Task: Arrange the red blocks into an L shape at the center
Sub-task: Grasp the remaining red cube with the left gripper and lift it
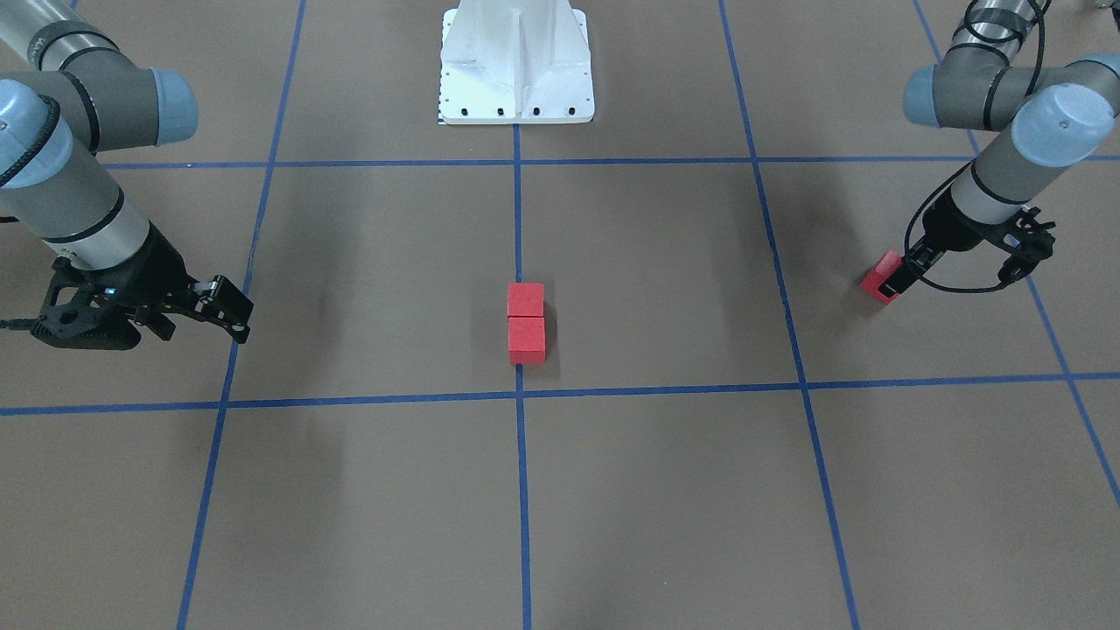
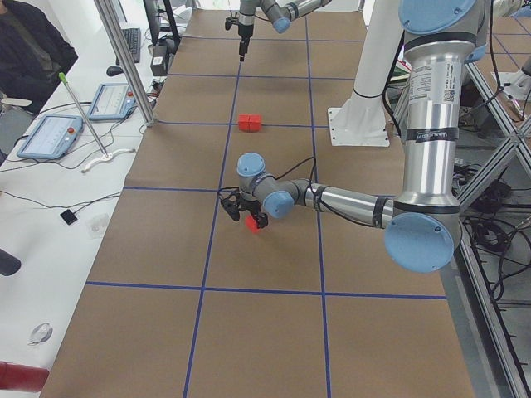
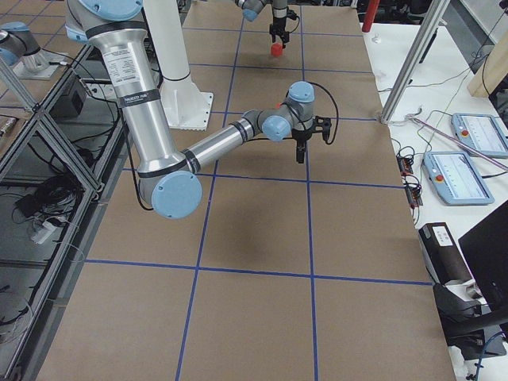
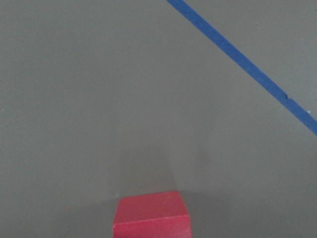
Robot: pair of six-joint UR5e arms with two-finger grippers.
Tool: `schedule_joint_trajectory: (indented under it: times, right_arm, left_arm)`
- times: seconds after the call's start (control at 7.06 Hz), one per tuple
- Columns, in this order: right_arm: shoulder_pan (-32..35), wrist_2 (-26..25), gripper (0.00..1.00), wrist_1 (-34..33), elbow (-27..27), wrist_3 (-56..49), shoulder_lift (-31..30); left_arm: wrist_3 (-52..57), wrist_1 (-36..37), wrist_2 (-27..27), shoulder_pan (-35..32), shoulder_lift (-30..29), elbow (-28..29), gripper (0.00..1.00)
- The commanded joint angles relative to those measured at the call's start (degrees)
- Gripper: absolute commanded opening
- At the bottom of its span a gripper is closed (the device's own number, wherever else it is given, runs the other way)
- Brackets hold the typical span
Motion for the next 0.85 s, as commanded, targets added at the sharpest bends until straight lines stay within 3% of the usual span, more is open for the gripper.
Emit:
schedule_joint_trajectory:
  times: [0.0, 0.14, 0.28, 0.42, 0.71]
  right_arm:
    - [0.1, -0.2, 1.00, 0.0, 0.5, 0.0, -0.1]
    - [0.1, -0.3, 1.00, 0.0, 0.6, 0.0, -0.1]
    - [0.1, -0.3, 1.00, 0.0, 0.6, 0.0, -0.1]
    - [0.1, -0.3, 1.00, 0.0, 0.6, 0.0, -0.1]
    - [0.1, -0.3, 1.00, 0.0, 0.7, 0.0, -0.1]
  left_arm:
    - [0.1, 0.0, 0.1, 0.7, -0.1, 0.9, 0.99]
    - [0.0, 0.0, 0.1, 0.9, -0.1, 1.1, 0.89]
    - [-0.1, 0.0, 0.1, 1.1, -0.1, 1.1, 0.34]
    - [-0.1, -0.2, -0.1, 1.1, -0.3, 1.1, 0.00]
    - [-0.4, 2.5, -1.4, 1.0, -3.3, 0.7, 0.00]
